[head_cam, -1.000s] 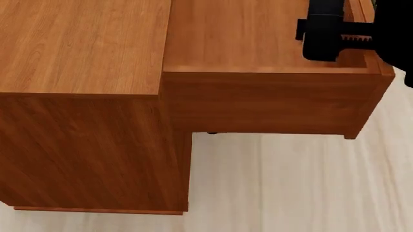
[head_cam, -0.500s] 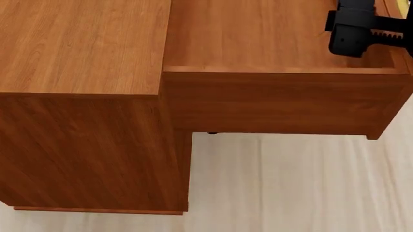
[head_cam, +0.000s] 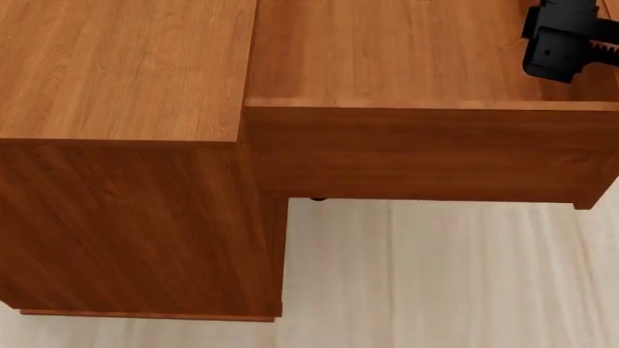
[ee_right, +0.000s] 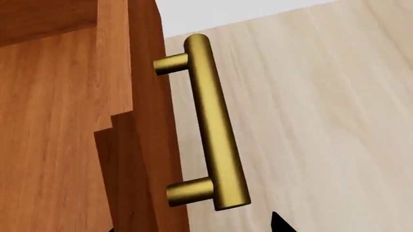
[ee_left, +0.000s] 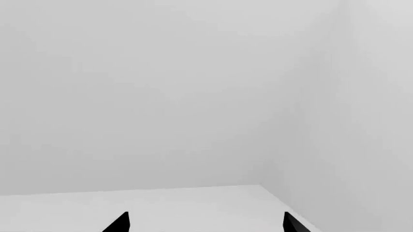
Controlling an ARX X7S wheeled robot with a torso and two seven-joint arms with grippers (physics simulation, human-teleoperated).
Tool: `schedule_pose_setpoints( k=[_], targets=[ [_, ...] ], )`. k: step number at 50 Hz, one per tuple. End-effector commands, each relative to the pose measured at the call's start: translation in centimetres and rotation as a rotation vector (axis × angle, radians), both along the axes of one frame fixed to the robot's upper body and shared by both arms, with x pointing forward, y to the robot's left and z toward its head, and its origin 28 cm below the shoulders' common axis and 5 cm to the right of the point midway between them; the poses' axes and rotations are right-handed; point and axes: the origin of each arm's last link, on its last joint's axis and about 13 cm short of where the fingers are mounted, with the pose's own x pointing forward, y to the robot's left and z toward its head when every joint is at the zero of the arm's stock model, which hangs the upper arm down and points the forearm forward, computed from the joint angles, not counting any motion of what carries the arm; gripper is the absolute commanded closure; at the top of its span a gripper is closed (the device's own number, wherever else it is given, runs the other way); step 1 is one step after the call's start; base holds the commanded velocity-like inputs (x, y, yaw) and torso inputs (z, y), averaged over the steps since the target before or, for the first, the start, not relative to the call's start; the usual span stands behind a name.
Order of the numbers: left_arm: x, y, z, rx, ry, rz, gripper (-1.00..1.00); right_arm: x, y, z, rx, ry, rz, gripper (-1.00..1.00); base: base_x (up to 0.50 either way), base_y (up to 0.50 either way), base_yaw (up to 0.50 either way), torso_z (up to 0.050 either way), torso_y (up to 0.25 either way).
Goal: Close the bottom drawer of the cabinet and open the top drawer.
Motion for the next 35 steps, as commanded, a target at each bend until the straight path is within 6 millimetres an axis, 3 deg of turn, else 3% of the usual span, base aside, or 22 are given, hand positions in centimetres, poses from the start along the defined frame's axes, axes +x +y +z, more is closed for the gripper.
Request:
schedule_pose_setpoints(
  k=[1, 4, 13, 20, 25, 35],
  targets=[
    [0.0, 0.0, -0.7, -0.003, -0.002, 0.0, -1.0, 0.0, -6.6, -3.4, -0.517, 0.207, -0.636, -1.0, 0.0, 0.0, -0.01, 0.0, 0.011],
    [0.0, 0.0, -0.7, -0.004, -0.002, -0.001, -1.0, -0.1, -7.3, -3.7, -0.537, 0.221, -0.67, -1.0, 0.0, 0.0, -0.01, 0.0, 0.003],
    [-0.1, 0.0, -0.7, -0.005, -0.004, -0.001, -1.0, -0.7, -8.3, -3.8, -0.848, 0.247, -0.78, -1.0, 0.0, 0.0, -0.01, 0.0, 0.002],
    [0.0, 0.0, 0.4, -0.005, -0.004, -0.002, -1.0, -1.3, -9.2, -3.9, -0.821, 0.281, -0.802, -1.0, 0.0, 0.0, -0.01, 0.0, 0.004],
    [-0.1, 0.0, -0.6, -0.005, -0.004, -0.003, -1.0, -1.9, -9.6, -3.5, -0.805, 0.279, -0.826, -1.0, 0.0, 0.0, -0.01, 0.0, 0.004],
    [0.0, 0.0, -0.5, -0.003, 0.001, -0.001, -1.0, -2.5, -8.0, 0.0, -0.604, 0.123, -0.736, -1.0, 0.0, 0.0, -0.01, 0.0, 0.008]
  ],
)
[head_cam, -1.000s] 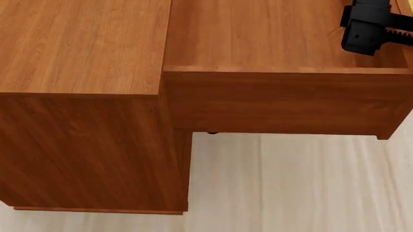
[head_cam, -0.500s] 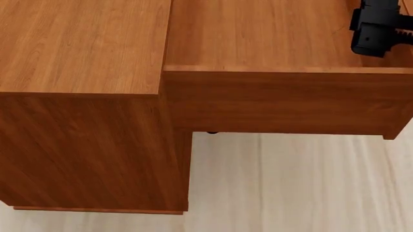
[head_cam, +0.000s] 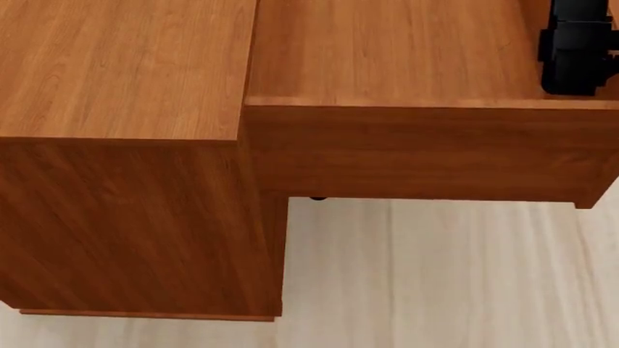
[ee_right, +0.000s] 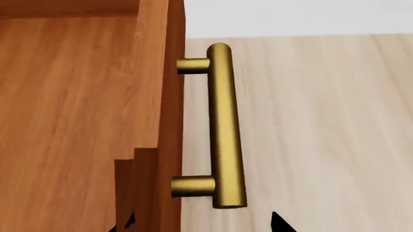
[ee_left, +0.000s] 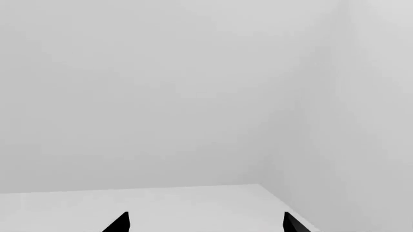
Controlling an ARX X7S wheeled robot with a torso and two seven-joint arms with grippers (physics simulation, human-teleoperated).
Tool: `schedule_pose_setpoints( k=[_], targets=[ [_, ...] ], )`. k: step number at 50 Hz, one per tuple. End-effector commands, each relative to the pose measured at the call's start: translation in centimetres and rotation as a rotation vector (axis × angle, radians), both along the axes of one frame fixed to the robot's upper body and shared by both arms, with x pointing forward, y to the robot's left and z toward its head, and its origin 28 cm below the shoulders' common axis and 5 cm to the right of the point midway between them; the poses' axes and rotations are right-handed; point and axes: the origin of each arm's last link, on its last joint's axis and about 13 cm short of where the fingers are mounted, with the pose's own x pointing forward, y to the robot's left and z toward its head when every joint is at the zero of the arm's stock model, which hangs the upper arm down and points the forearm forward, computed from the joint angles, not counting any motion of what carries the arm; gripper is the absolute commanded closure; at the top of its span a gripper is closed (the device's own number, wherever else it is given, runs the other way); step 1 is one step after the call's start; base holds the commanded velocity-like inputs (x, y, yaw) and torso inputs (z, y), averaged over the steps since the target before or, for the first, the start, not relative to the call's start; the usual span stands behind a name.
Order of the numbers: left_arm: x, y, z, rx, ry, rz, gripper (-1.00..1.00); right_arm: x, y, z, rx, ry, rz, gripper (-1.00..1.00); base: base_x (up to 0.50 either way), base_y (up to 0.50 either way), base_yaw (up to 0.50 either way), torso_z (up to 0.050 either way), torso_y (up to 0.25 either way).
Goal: Close the bottom drawer of the cabinet and open the top drawer.
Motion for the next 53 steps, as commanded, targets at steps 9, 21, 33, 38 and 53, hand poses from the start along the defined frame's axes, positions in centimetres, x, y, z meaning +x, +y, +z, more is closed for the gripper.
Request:
schedule_pose_setpoints(
  k=[9, 21, 33, 38, 53],
  targets=[
    [0.1, 0.0, 0.0, 0.003, 0.005, -0.001, -1.0, -3.7, -4.1, 4.4, -0.354, -0.109, -0.753, -1.0, 0.0, 0.0, -0.01, 0.003, 0.01],
    [0.1, 0.0, -0.3, 0.002, 0.008, -0.002, -1.0, -6.8, -0.8, 8.5, -0.193, -0.231, -0.545, -1.0, 0.0, -0.01, -0.01, 0.001, 0.004],
    [0.1, 0.0, 0.6, -0.001, 0.004, -0.005, -1.0, -9.3, 1.5, 9.2, -0.222, -0.307, -0.428, -1.0, 0.0, 0.0, 0.0, 0.0, 0.0],
    [0.1, 0.0, 0.6, -0.001, 0.001, -0.006, -1.0, -10.5, 2.1, 8.1, -0.219, -0.354, -0.383, -1.0, 0.0, 0.0, 0.0, 0.0, 0.0],
    [0.1, 0.0, -0.2, 0.008, 0.007, -0.004, -1.0, -14.4, 3.5, 4.3, -0.253, -0.499, -0.31, -1.0, 0.0, 0.0, 0.0, 0.0, 0.0]
  ],
)
